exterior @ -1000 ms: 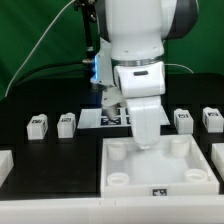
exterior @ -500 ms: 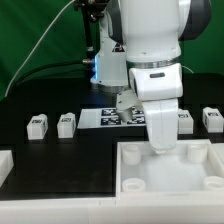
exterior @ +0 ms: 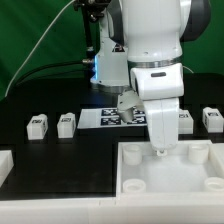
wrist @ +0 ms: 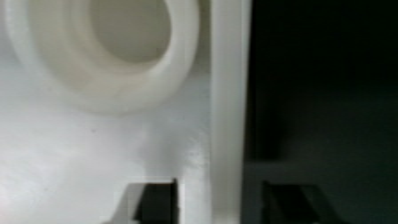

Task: Assemble one leg

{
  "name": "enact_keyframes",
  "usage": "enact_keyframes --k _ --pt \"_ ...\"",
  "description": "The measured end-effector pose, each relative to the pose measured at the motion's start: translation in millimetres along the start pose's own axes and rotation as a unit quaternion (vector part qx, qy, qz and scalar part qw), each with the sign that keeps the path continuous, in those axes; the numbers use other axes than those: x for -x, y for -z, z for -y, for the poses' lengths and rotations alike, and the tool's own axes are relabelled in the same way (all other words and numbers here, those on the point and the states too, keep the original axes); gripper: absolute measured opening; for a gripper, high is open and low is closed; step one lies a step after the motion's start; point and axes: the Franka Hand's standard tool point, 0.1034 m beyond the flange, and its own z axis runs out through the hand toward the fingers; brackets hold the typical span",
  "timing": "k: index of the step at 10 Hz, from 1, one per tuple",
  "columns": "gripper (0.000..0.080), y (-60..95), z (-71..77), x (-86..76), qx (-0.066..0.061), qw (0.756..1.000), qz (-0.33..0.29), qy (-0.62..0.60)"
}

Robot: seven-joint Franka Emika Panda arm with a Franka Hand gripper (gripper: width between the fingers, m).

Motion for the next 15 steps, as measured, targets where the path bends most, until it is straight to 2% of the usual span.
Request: enact_keyframes --k 1,2,3,4,11,12,13,15 --pt "0.0372 0.0 0.0 0.3 0.0 1.0 0.0 0.0" --pt "0.0372 -0.1 0.0 0.6 0.0 1.0 0.0 -0.001" --pt "0.0561 -0.1 0.0 0.8 0.0 1.0 0.0 -0.001" --pt "0.0623 -0.1 0.0 0.9 0.0 1.0 0.0 -0.001" --pt "0.0649 0.6 0.0 0.6 0.0 1.0 0.0 -0.005" --pt "0.0649 12.9 2.6 -6.1 0.007 0.998 0.0 -0.055" --pt "0.0649 30.8 11.4 -17.2 0.015 0.995 0.001 -0.095" --pt "0.0649 52.9 25.1 -43.3 0.025 0.985 -0.001 -0.17"
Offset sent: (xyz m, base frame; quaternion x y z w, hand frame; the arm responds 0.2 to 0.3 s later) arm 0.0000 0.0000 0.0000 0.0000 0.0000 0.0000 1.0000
